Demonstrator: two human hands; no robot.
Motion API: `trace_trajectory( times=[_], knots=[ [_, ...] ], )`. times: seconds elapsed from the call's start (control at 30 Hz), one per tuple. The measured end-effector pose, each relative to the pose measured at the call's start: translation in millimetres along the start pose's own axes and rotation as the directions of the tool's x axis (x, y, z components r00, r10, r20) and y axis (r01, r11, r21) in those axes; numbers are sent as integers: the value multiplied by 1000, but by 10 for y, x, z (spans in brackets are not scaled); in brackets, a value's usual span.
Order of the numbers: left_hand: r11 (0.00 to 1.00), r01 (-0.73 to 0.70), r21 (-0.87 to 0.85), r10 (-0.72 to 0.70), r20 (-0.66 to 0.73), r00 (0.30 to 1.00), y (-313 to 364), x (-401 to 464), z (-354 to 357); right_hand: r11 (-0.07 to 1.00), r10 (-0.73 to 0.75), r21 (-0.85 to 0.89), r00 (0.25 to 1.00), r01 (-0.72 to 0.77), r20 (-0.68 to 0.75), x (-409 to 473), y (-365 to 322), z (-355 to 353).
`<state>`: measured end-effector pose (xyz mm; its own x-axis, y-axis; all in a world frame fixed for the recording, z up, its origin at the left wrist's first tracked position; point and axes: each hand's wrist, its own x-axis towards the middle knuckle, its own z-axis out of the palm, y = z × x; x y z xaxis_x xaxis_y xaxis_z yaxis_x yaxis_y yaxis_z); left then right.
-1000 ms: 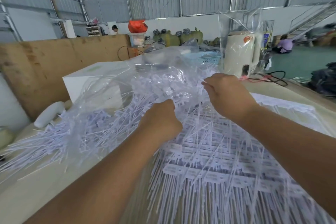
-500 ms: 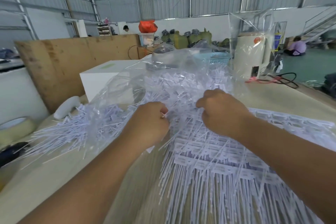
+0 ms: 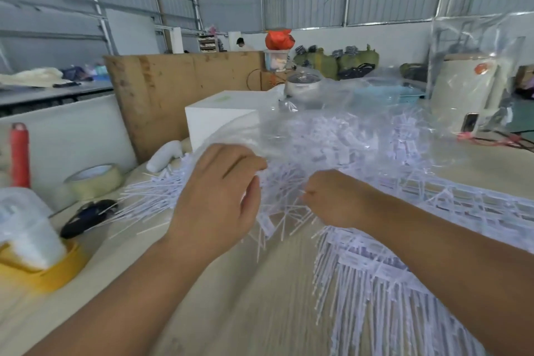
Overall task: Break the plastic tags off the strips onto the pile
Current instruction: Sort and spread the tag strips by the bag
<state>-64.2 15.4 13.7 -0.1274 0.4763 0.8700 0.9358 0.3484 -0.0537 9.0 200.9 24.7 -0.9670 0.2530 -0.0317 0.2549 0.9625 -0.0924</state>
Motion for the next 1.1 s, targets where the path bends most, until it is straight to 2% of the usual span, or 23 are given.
trace_trajectory(
  times=[0.07, 0.1, 0.17, 0.2, 0.27, 0.3, 0.33, 0.37, 0.4, 0.43, 0.47, 0.5, 0.57, 0.6, 0.67, 0.73, 0.83, 0.9, 0.97, 1.0, 1.03, 1.07, 1.1],
  knots=[
    [1000, -5, 22, 7, -115, 993, -109, -158, -104, 974, 99, 194, 991, -114, 85, 75, -104, -9],
    [999, 40, -5, -40, -141, 989, -147, -226, -147, 878, 132, 452, 987, -159, 91, 102, -176, -42],
    [979, 177, -106, -191, -145, 971, -194, -321, -224, 403, 178, 907, 983, -120, 51, 178, -308, -115],
    [955, 259, -146, -279, -144, 949, -210, -346, -252, 158, 191, 985, 981, -65, 34, 207, -360, -143],
    [892, 423, -161, -446, -151, 882, -246, -339, -294, -134, 166, 991, 986, -4, 27, 230, -456, -150],
    [860, 497, -117, -509, -142, 849, -278, -324, -292, -184, 142, 983, 989, -17, 43, 233, -476, -128],
    [831, 555, -41, -556, -115, 823, -316, -313, -276, -152, 129, 987, 989, -51, 71, 236, -474, -86],
    [808, 588, 49, -586, -50, 809, -355, -313, -254, 3, 142, 996, 986, -87, 85, 242, -469, -34],
    [786, 606, 119, -616, 66, 785, -394, -320, -221, 299, 168, 948, 984, -110, 61, 229, -460, 13],
    [756, 633, 168, -655, 206, 727, -418, -328, -176, 635, 169, 764, 986, -117, 10, 196, -457, 51],
    [725, 651, 227, -685, 335, 647, -452, -344, -120, 859, 121, 504, 992, -83, -42, 168, -452, 92],
    [711, 642, 286, -695, 423, 581, -474, -344, -87, 962, 53, 271, 996, -32, -72, 142, -443, 136],
    [710, 655, 258, -678, 499, 539, -539, -344, -33, 996, -87, 2, 993, 87, -80, 96, -431, 217],
    [698, 698, 162, -660, 523, 539, -558, -322, -14, 986, -152, -85, 984, 144, -92, 88, -432, 264],
    [634, 762, -134, -586, 559, 586, -539, -220, -5, 951, -261, -209, 953, 227, -151, 120, -451, 355],
    [576, 723, -381, -461, 578, 673, -461, -93, -40, 934, -294, -273, 929, 230, -224, 206, -543, 418],
    [558, 651, -514, -299, 607, 736, -417, 14, -66, 940, -295, -263, 908, 219, -298, 375, -687, 440],
    [417, 664, -621, -384, 542, 748, -522, 8, -66, 958, -269, -195, 897, 210, -352, 463, -704, 355],
    [232, 676, -700, -647, 408, 644, -738, -47, -31, 973, -230, -121, 875, 197, -425, 545, -653, 265],
    [251, 727, -639, -766, 329, 553, -877, -82, 23, 981, -194, -74, 868, 180, -457, 582, -625, 223],
    [299, 833, -466, -839, 288, 462, -1004, -117, 91, 987, -147, -17, 867, 159, -477, 609, -608, 185],
    [340, 920, -194, -876, 292, 385, -1134, -161, 186, 989, -110, 34, 867, 145, -487, 638, -605, 163],
    [378, 923, 73, -887, 314, 338, -1219, -201, 291, 988, -91, 65, 867, 141, -490, 665, -613, 155]
  ],
)
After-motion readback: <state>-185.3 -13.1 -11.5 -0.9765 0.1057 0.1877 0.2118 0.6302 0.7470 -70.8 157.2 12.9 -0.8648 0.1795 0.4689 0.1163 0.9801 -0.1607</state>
